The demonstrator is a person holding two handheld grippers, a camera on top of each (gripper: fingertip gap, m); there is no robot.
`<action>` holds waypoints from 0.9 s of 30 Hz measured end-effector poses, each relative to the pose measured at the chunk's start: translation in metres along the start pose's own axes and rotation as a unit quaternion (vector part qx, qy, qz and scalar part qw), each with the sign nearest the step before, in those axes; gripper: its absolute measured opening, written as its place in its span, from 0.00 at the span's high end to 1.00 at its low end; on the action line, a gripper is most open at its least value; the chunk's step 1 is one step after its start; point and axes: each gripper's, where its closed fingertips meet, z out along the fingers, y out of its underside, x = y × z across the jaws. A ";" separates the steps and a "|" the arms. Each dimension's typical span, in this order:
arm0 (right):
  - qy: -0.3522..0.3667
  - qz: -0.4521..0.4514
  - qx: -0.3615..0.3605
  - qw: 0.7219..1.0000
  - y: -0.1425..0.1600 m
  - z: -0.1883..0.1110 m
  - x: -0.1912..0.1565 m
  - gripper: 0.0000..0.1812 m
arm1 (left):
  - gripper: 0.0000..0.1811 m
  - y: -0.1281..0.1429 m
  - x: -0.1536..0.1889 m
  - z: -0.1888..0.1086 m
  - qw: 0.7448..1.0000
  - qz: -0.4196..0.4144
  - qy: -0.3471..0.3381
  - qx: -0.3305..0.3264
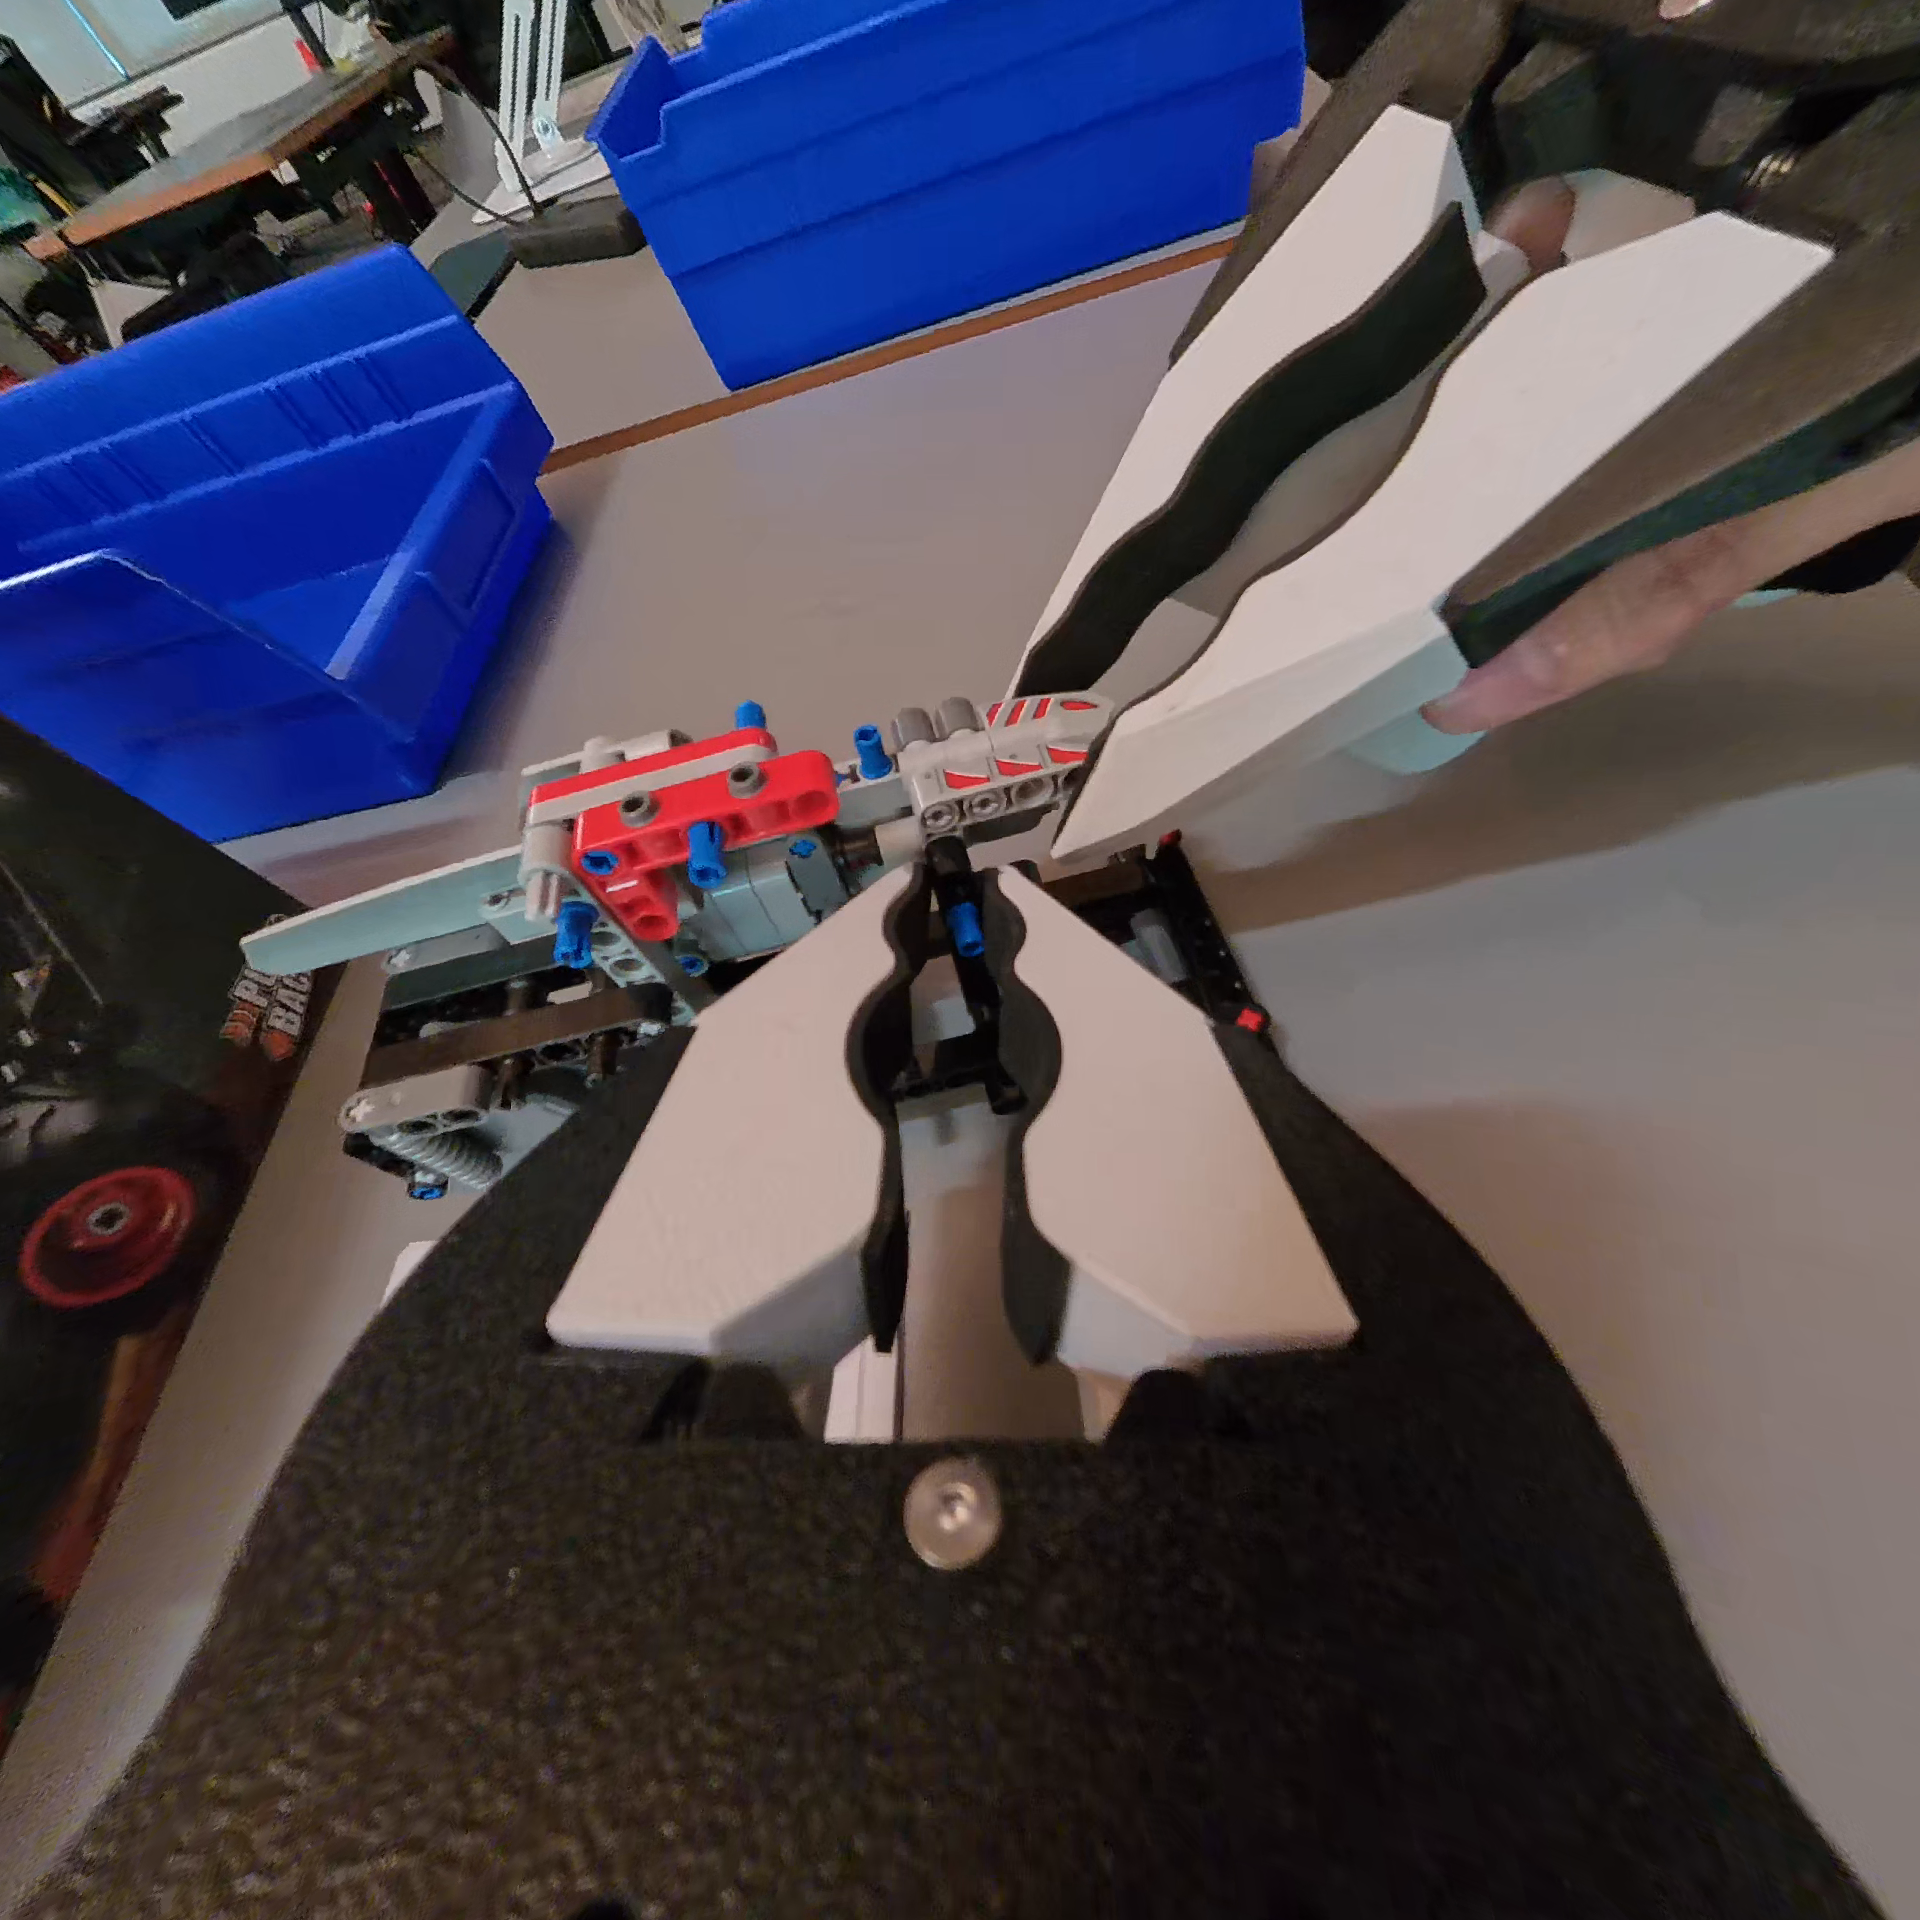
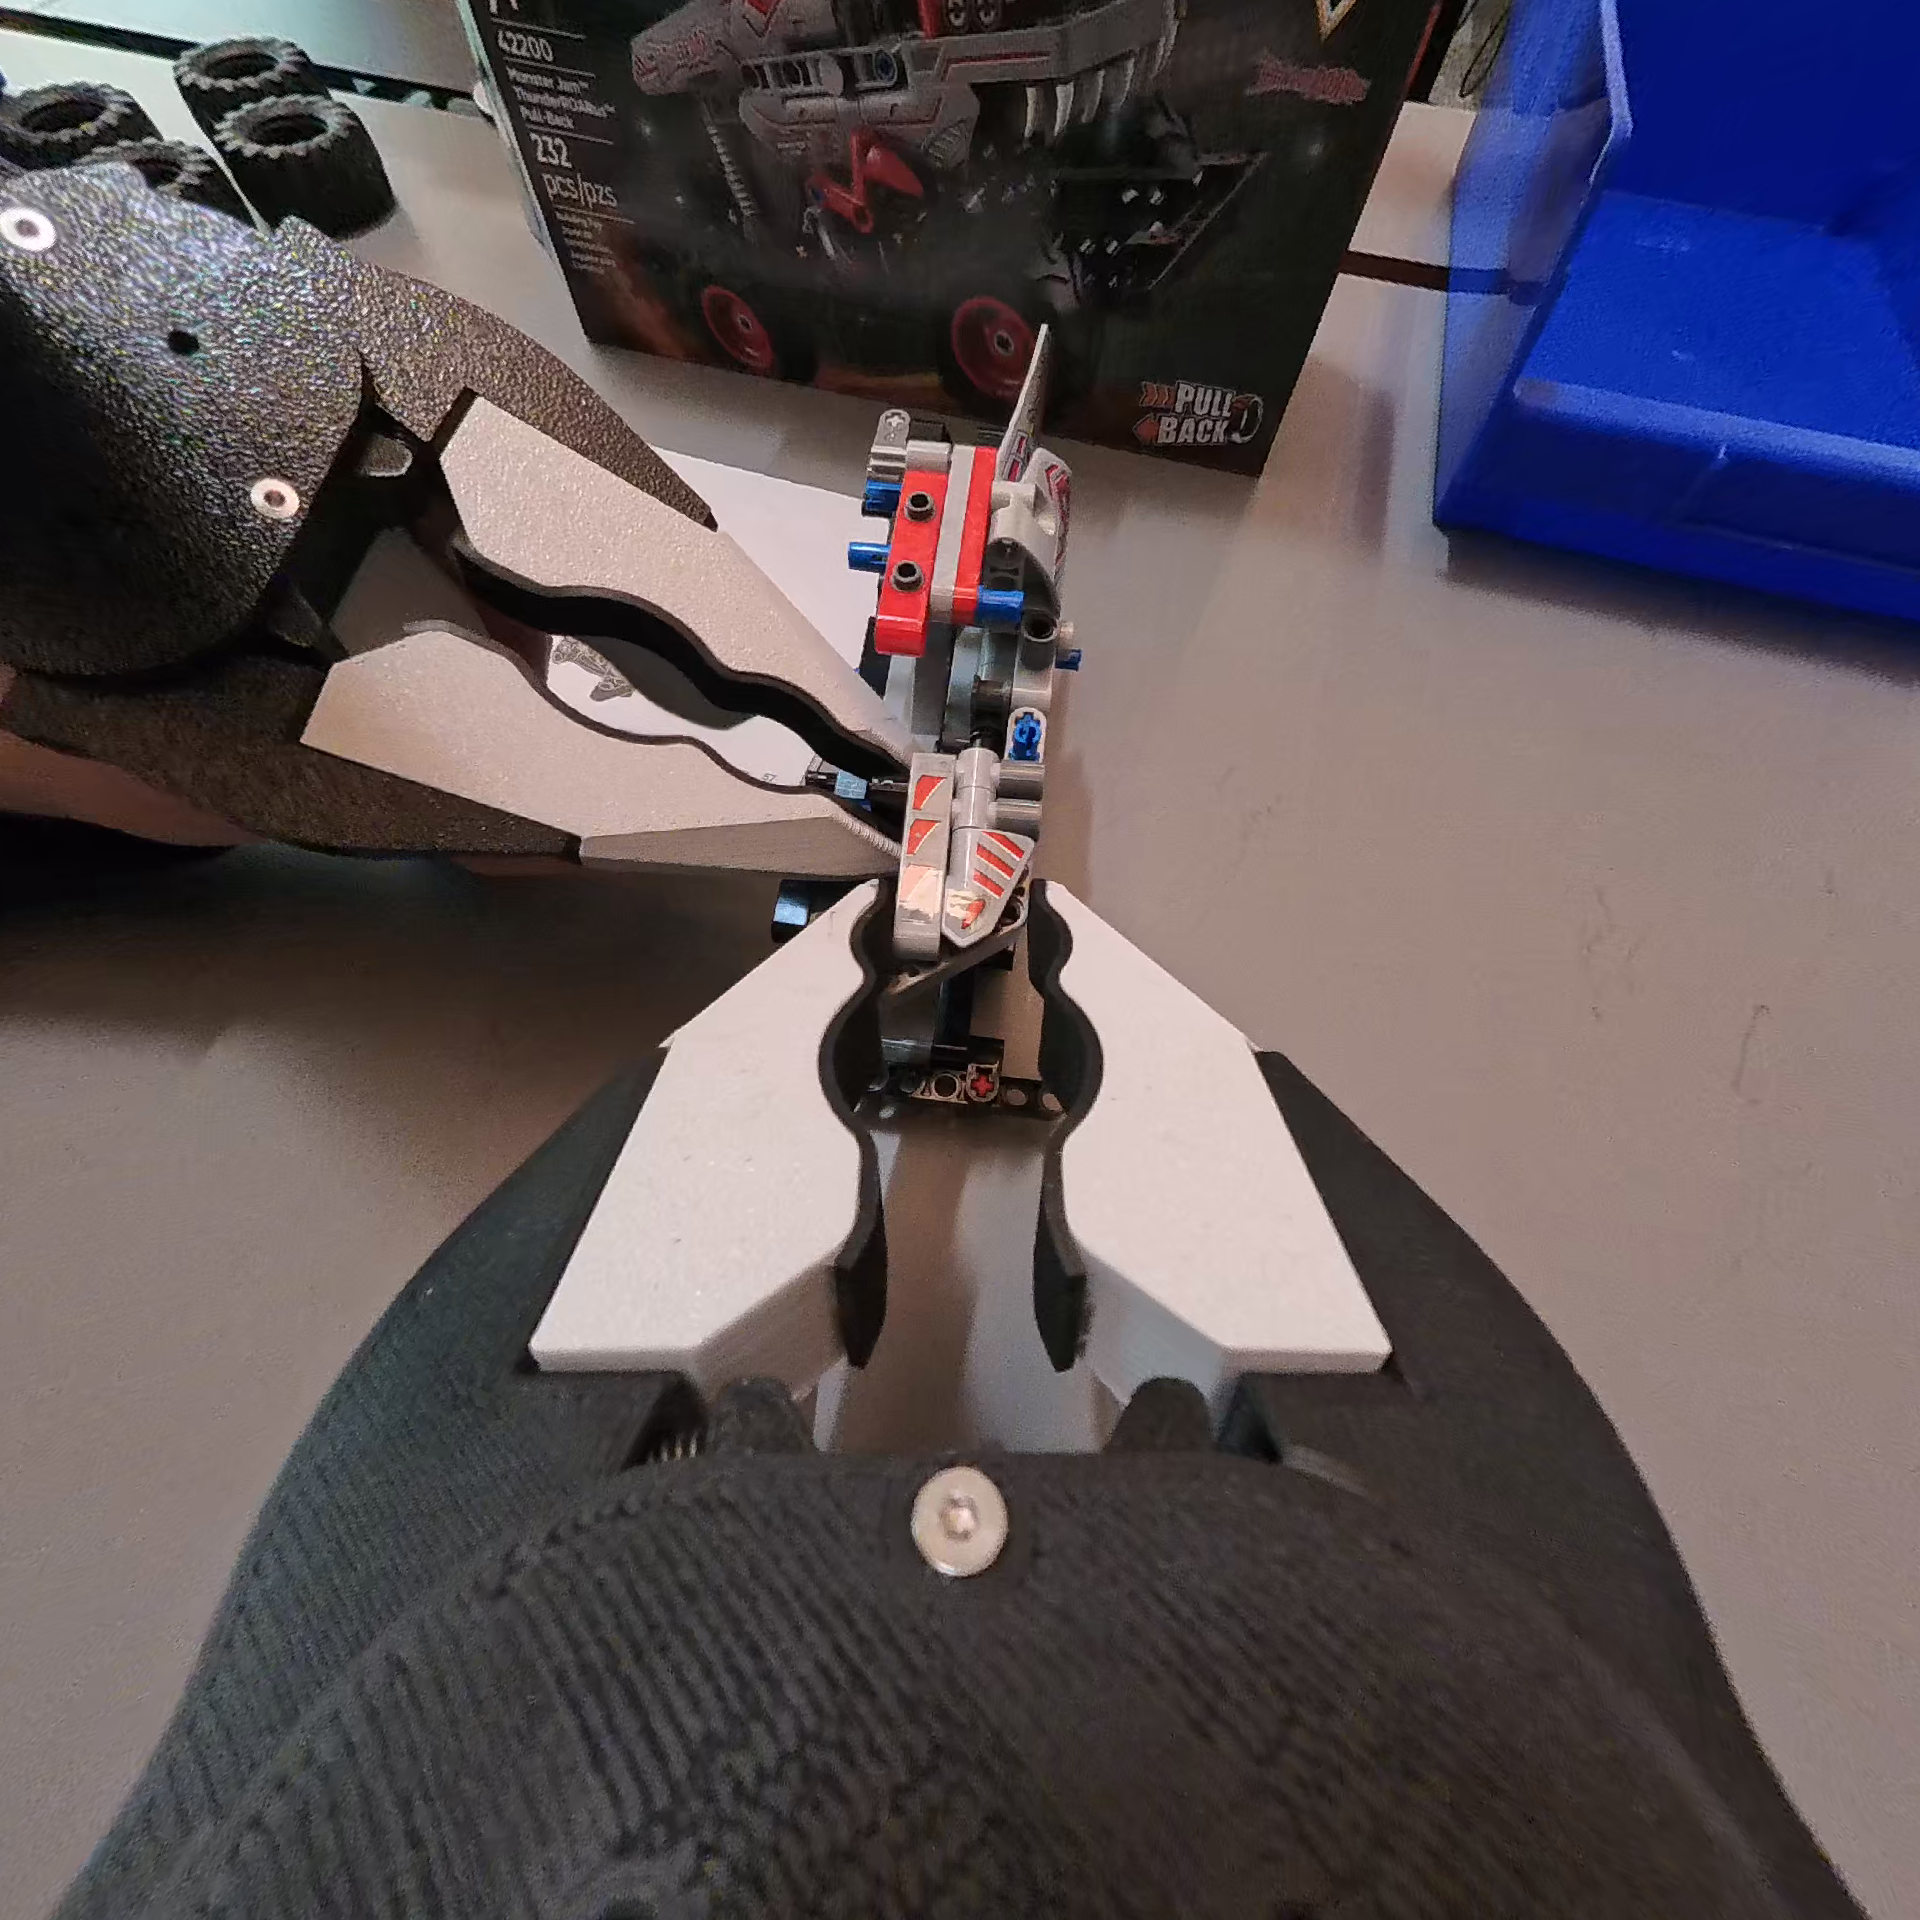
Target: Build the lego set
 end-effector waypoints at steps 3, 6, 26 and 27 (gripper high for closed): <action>0.013 0.003 0.005 1.000 -0.002 0.000 0.005 0.87 | 0.95 -0.001 -0.003 -0.004 1.000 -0.012 -0.001 -0.001; 0.014 -0.003 0.015 1.000 -0.006 -0.003 0.007 0.85 | 0.93 -0.013 -0.015 -0.028 1.000 -0.015 -0.010 0.007; 0.089 -0.056 -0.014 0.994 0.001 -0.007 0.068 0.89 | 0.88 0.082 -0.034 -0.193 0.972 -0.134 -0.132 -0.141; 0.100 -0.056 -0.014 0.993 0.002 -0.008 0.070 0.89 | 0.87 0.084 -0.025 -0.186 0.973 -0.134 -0.120 -0.143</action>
